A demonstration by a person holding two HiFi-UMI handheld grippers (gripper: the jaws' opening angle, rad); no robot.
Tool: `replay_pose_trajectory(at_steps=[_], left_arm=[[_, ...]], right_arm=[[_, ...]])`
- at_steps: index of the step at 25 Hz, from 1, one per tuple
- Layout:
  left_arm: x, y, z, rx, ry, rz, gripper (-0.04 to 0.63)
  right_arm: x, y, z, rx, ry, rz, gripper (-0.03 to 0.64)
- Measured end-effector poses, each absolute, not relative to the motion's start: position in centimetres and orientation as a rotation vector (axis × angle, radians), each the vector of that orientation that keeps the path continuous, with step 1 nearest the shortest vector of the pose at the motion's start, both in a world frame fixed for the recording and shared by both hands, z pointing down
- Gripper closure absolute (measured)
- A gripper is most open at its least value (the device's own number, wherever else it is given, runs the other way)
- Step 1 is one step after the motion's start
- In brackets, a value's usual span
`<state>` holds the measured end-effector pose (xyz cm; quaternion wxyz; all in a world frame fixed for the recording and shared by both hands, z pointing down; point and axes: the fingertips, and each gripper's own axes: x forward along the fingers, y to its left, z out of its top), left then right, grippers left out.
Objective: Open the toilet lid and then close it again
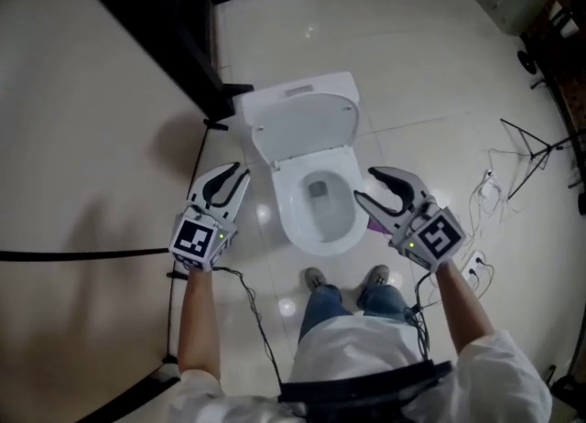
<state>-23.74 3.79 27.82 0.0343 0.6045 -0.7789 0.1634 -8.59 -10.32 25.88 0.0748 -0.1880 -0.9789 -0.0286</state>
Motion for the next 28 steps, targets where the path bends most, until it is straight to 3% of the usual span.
replay_pose_trajectory(at_steps=[3,13,15,21,23,27,28], left_arm=[[-27.0,1.9,30.4,1.891,-2.316,0.517,0.477],[-36.3,-6.6,39.8,1.976,-2.066,0.812,0.471],[-38.1,-8.6,41.2,1.962,-2.024,0.861,0.417],[-39.9,-12.4,43.6,1.947,-1.887,0.933,0.417],[-39.6,-12.7,44.1,1.947,-1.842,0.924,0.42],[-38.2,-12.3,44.7,1.938,-1.802,0.925,0.54],[-37.4,-11.9,44.5,1.949,-1.784,0.928,0.545]], right_arm=[[-8.5,-9.3,27.2,-0.527,-2.92,-0.13,0.437],[-5.3,-10.9,35.1,-0.411,-2.876,-0.016,0.437],[-4.4,-11.0,36.4,-0.385,-2.855,-0.012,0.437],[-2.0,-11.3,38.2,-0.304,-2.816,0.032,0.437],[-1.7,-11.6,38.4,-0.295,-2.815,0.037,0.437],[-1.0,-12.1,38.5,-0.293,-2.823,0.041,0.437],[-0.9,-12.1,38.3,-0.299,-2.831,0.043,0.437]])
